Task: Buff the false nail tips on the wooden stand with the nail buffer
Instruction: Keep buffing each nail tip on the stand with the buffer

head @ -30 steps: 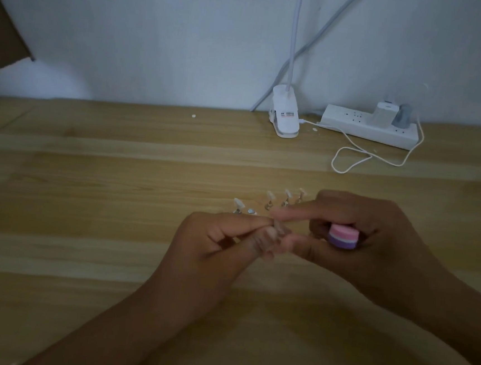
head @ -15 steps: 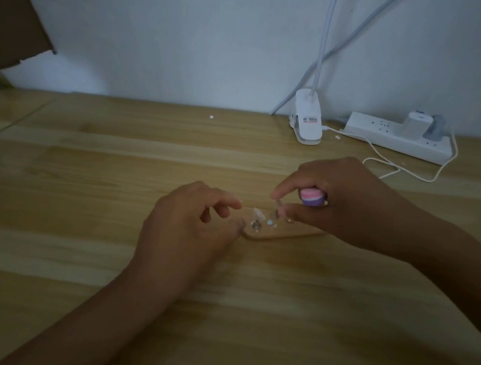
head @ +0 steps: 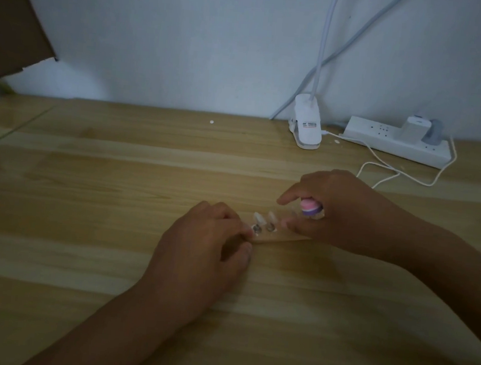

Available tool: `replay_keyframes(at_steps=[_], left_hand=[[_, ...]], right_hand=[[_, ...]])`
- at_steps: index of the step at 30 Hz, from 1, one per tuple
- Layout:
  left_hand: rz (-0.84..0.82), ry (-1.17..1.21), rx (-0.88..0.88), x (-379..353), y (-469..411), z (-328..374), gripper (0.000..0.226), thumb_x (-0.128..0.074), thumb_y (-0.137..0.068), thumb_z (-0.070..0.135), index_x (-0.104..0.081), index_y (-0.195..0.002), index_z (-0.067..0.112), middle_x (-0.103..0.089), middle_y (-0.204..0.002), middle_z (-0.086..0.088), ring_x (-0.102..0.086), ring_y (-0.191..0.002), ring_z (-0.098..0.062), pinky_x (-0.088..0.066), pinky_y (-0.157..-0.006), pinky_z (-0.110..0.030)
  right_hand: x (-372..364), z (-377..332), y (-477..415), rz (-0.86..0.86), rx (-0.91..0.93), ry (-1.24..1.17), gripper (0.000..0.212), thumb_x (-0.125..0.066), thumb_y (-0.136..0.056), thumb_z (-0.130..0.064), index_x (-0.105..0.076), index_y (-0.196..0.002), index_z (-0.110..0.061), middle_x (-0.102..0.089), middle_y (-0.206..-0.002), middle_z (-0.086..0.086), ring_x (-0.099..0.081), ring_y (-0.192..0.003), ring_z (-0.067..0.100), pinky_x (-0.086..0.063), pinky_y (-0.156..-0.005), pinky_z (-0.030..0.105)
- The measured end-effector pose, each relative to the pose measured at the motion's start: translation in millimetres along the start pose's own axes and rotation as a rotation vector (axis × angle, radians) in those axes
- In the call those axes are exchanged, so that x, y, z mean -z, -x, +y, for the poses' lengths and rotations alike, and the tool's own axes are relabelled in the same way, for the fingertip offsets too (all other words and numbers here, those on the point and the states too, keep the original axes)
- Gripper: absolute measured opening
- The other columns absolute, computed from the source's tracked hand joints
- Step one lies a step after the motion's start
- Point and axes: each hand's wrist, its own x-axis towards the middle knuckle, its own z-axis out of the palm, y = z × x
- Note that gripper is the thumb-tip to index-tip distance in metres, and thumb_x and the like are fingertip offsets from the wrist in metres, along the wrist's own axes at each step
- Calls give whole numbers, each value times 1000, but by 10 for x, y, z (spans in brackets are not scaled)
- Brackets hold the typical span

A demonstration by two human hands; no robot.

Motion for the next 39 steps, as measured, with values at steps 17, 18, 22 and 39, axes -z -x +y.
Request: replay_keyframes(at_steps=[17, 18, 22, 39], left_hand=[[76, 92, -75, 78, 25, 142, 30, -59, -76, 56, -72, -92, 34, -62, -87, 18, -51, -81, 1, -40, -68, -12], [49, 271, -91, 78, 38, 194, 30, -60, -76, 53, -73, -95, 34, -66, -87, 16, -55, -79, -2, -40, -65, -11], [-319, 951, -99, 24, 103, 332, 26, -62, -87, 31, -71, -111, 32, -73, -100, 8, -65, -80, -6, -49, -60, -24], [-156, 748, -67, -162, 167, 329, 7, -74, -82, 30, -79, -86, 26, -69, -68, 5, -62, -60, -10, -45, -55, -17]], right_hand=[[40, -251, 603, 330, 96, -244, 21, -83, -78, -27, -80, -98, -22, -44, -65, -28, -48, -63, -10, -32, -64, 2], [50, -300, 659, 345, 100, -287, 23, -80, -77, -30, -80, -98, -22, -43, -64, -29, -47, -61, -10, -31, -62, 1], [29, -412, 842, 385, 105, -365, 29, -81, -76, -36, -78, -102, -24, -44, -65, -27, -48, -60, -9, -30, -62, 0], [-372, -241, 1073, 329, 83, -437, 18, -48, -101, -27, -55, -117, -29, -52, -114, -12, -56, -105, 13, -39, -89, 13]])
